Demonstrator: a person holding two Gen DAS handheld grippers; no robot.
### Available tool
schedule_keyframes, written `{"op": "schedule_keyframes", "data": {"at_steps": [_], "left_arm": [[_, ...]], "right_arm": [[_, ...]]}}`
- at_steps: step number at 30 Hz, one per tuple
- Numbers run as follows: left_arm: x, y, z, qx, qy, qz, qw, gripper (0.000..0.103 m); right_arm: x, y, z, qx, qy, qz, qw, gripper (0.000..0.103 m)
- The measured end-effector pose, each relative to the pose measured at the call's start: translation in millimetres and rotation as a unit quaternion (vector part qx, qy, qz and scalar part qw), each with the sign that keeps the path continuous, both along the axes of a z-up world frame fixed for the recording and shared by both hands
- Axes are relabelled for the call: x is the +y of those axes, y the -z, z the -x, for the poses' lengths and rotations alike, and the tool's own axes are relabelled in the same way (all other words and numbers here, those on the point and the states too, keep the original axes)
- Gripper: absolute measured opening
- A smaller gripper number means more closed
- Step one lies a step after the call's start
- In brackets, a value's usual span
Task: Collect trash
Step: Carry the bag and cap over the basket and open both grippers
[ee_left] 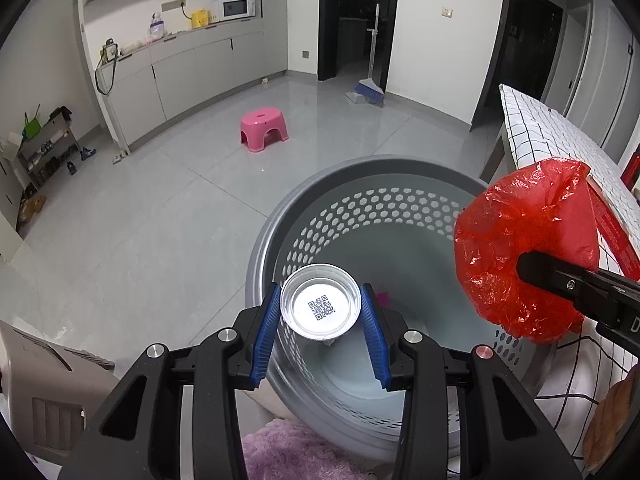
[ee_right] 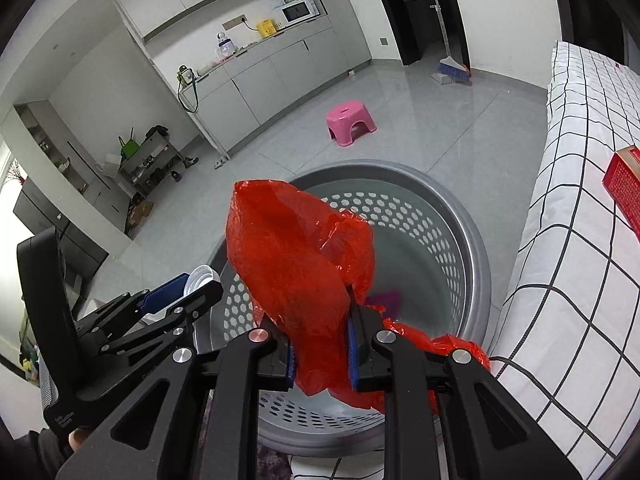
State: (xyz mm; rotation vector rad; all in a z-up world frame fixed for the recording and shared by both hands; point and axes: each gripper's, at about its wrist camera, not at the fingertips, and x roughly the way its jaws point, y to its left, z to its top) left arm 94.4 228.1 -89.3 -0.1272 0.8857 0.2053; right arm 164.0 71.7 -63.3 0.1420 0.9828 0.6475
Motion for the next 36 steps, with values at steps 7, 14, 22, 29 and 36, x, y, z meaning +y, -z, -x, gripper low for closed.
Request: {"op": "schedule_keyframes", "data": {"at_steps": [7,14,22,29,36], "left_arm": [[1,4,-4,0.003,0.001,0.005,1.0000,0.040],[5,4,-6,0.008,-0.002,0.010,0.9999,0.041],[3,-1,-7,0.001,-0.006,0.008,1.0000,0.064],[6,1,-6,0.002,-0.011,0.012,0.9999,0.067],[10,1,-2,0.001,-0.016,0.016,0.9997,0.067]], "right_arm": [[0,3,-5,0.002,0.000,0.000,1.000,0.019],[-2,4,-5,-0.001,0.002,-0.005,1.000,0.035],[-4,3,-2,-0.010,0.004,-0.013,1.000,0.053],[-9,1,-6,-0.006,0.006,-0.020,1.000,0.065],[3,-3,-2,-0.014,-0.010,-0.007,1.000,0.068]]}}
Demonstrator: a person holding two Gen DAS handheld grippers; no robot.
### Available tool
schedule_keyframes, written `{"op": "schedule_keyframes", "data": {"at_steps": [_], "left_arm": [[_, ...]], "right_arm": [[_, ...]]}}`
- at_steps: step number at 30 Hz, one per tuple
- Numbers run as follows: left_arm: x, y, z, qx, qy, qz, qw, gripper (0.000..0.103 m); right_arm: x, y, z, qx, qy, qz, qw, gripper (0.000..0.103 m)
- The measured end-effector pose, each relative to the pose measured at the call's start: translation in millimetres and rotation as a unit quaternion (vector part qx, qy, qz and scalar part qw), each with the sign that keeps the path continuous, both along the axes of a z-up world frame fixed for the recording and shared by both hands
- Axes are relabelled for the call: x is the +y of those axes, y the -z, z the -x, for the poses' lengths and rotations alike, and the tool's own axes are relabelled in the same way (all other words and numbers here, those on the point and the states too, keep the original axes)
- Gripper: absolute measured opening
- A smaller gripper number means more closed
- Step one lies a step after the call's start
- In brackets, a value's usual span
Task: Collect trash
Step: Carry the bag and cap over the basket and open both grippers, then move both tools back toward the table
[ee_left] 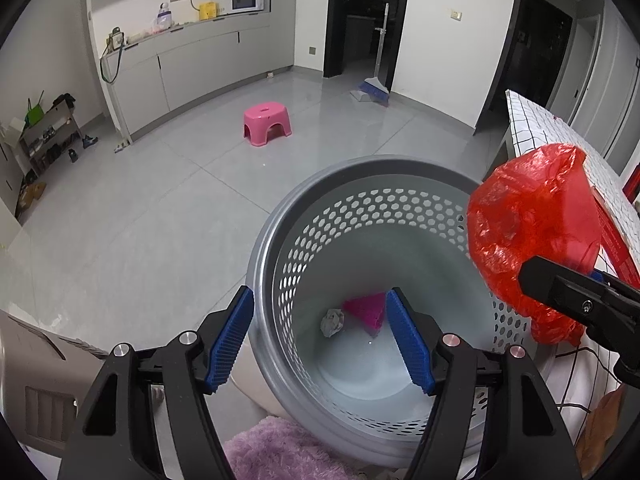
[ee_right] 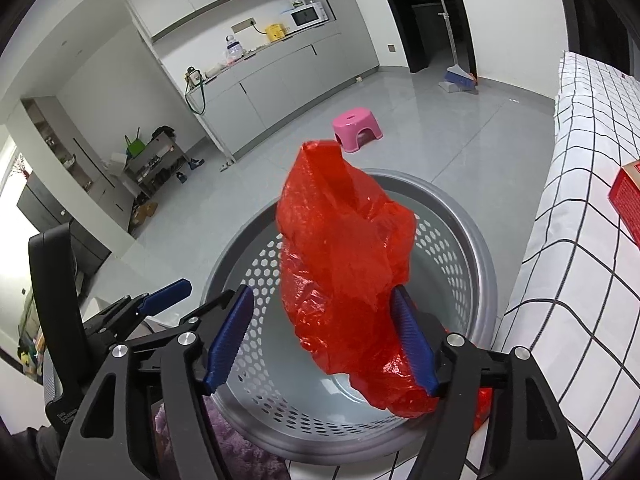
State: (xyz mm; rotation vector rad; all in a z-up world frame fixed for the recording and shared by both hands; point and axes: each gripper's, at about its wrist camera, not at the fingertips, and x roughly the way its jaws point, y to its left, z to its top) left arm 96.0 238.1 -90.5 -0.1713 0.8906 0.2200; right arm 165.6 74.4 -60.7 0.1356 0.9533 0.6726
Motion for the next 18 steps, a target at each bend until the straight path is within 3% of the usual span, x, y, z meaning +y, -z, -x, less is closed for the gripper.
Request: {"op": "schedule_keyframes", "data": {"at_steps": [18], "left_arm": [[6,-12,12,-0.008,-0.006,0.004,0.9999,0.067]], "right_arm": [[2,-8,4,-0.009,0.005,0.000,1.000,0.070]]}}
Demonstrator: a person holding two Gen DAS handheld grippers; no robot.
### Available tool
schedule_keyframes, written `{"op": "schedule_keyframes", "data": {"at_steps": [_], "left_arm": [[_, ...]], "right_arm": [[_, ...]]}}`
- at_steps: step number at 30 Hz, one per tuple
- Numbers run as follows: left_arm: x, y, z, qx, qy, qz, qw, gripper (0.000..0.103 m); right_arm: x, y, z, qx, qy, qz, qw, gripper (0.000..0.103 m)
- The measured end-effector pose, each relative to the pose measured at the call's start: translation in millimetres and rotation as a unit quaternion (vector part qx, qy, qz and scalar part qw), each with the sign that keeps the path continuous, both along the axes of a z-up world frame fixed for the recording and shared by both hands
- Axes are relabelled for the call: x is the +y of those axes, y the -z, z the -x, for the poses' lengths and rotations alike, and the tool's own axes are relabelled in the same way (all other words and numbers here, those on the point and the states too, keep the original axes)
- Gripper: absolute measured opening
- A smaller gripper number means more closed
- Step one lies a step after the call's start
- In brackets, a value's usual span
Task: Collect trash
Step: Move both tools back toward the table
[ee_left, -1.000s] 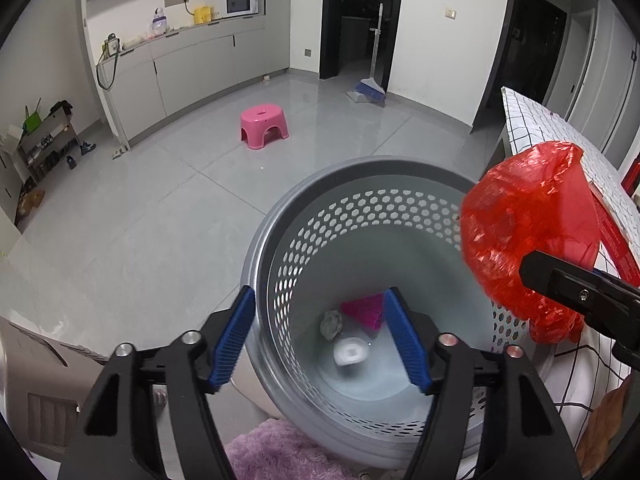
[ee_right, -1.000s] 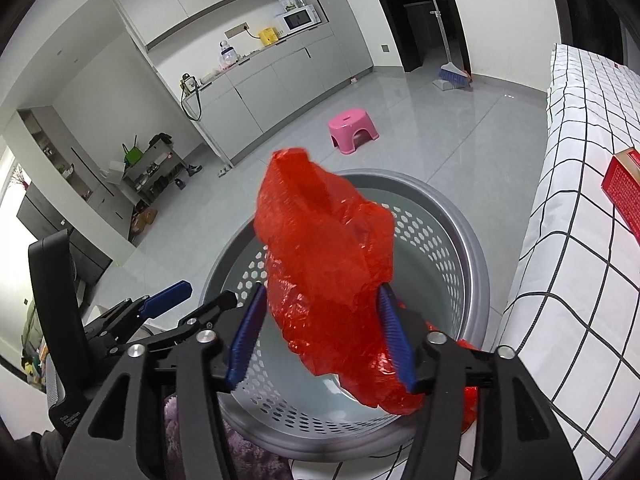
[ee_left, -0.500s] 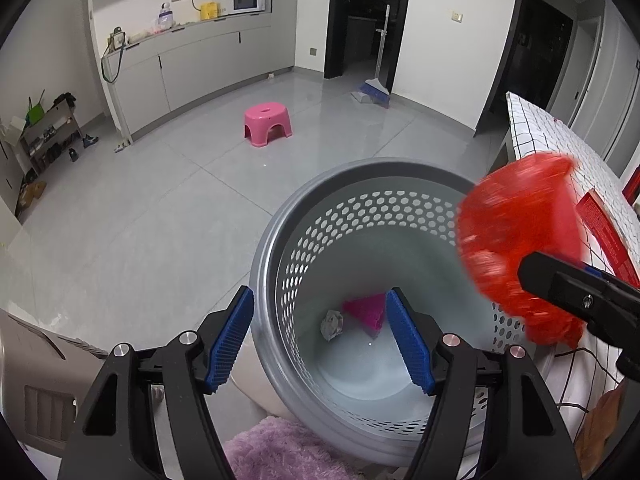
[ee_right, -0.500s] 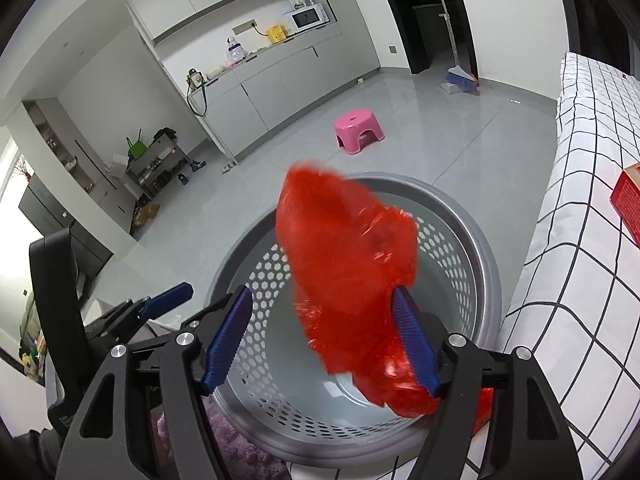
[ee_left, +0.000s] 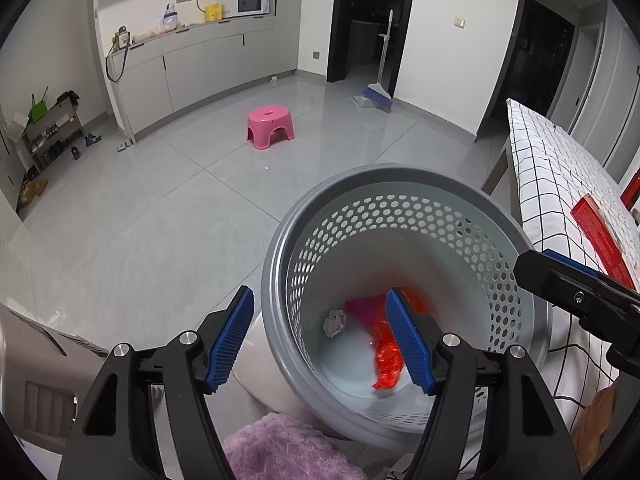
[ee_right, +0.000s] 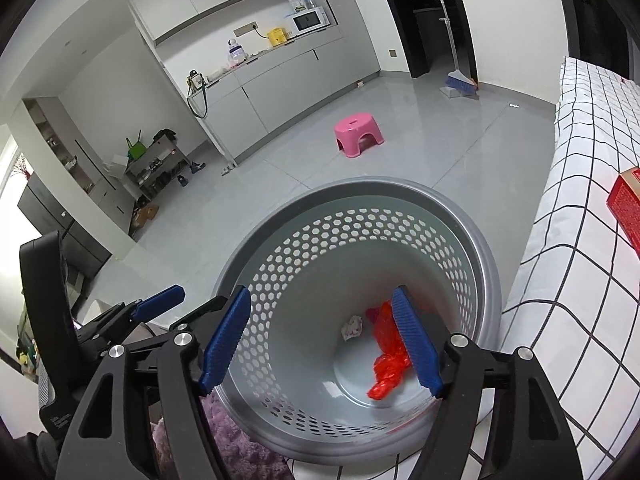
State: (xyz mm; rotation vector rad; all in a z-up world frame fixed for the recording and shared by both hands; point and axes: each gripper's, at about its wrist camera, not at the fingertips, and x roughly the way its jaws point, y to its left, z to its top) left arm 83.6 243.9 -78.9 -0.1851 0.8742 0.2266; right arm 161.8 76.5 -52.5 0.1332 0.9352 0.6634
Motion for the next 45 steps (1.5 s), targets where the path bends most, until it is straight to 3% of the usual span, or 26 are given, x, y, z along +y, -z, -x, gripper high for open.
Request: {"op": "schedule_keyframes", "data": {"at_steps": [25,35,45], "left_arm": [[-23,-27,35,-0.026,0.015,-0.015,0.9994,0.073],[-54,-32,41,-0.035,0.041,-0.012,0.9985,0.075],[-118,-43,34,-0.046,0.097,0.005,0.9942,0.079]], "right_arm": [[-38,-23,56,-0.029,0.050,0.049,0.997,0.070],[-94,-26,88,-0.033,0.117,0.070,0.990,0.070],[-184,-32,122,-0.046,0.204,0.107,0.972,0.070]]}}
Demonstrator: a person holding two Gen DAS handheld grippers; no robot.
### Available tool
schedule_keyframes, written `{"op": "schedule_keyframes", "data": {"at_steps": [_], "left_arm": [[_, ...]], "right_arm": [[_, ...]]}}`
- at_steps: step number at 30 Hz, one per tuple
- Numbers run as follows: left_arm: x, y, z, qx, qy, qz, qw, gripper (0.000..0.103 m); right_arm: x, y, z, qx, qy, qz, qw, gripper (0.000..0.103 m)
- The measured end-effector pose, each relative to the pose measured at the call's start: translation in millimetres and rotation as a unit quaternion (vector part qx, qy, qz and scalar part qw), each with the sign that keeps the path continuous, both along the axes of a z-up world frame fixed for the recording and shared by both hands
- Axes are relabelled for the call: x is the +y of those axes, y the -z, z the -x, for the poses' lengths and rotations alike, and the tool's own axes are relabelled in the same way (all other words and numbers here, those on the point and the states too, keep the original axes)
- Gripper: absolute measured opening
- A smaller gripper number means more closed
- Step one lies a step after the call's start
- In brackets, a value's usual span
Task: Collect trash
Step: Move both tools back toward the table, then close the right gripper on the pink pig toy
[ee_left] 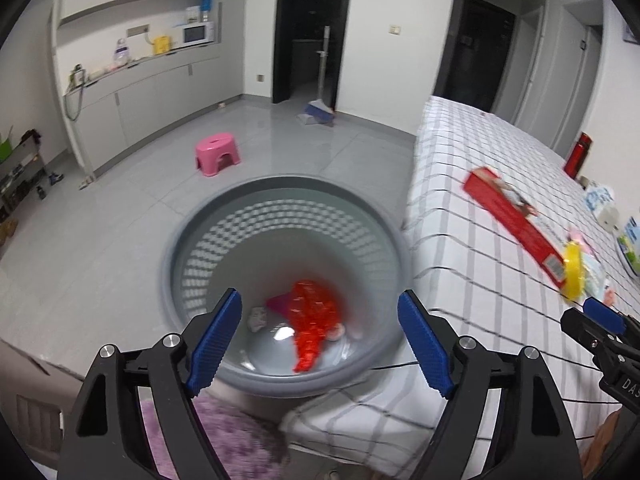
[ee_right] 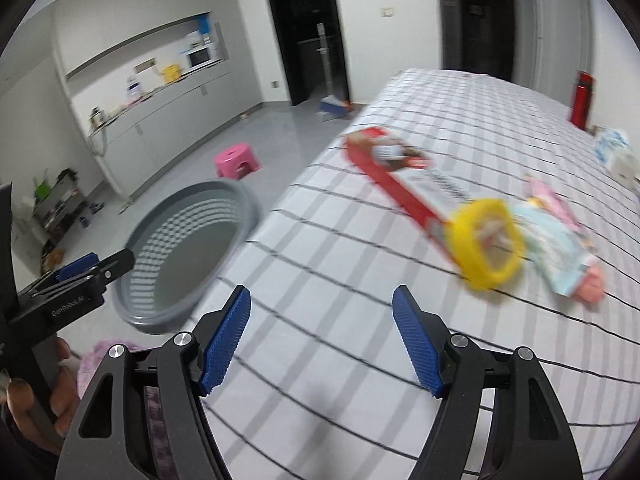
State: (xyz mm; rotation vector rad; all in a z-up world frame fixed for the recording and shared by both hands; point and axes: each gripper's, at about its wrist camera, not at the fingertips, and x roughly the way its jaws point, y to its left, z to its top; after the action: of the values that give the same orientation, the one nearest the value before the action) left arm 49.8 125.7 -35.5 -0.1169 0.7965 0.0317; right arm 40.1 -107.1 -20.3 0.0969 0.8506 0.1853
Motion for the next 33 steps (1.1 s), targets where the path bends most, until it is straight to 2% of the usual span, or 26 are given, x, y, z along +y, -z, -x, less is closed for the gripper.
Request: {"op": "schedule_keyframes", "data": {"at_steps": [11,20,25,33], "left_arm": [[-92,-4,-15,0.008,0.068,0.006,0.9976,0.081],[-167,-17,-25,0.002,0.116,0.005,0.9932,0.084],[-200,-16,-28,0.003,0.132,0.002,0.9913,0.085],[-225,-8,-30,0.015,0.133,-0.010,0.9910,0.085]], "right_arm": [[-112,-6,19,-0.001,0.095,0.011,0.995,0.070],[-187,10,11,0.019,0.138,0.017,0.990,0.070],[-215,24,0,0.029,0.143,-0.001,0.989,0.070],[-231,41,-21,0.046,0.142,0.016,0.989,0.070]]}}
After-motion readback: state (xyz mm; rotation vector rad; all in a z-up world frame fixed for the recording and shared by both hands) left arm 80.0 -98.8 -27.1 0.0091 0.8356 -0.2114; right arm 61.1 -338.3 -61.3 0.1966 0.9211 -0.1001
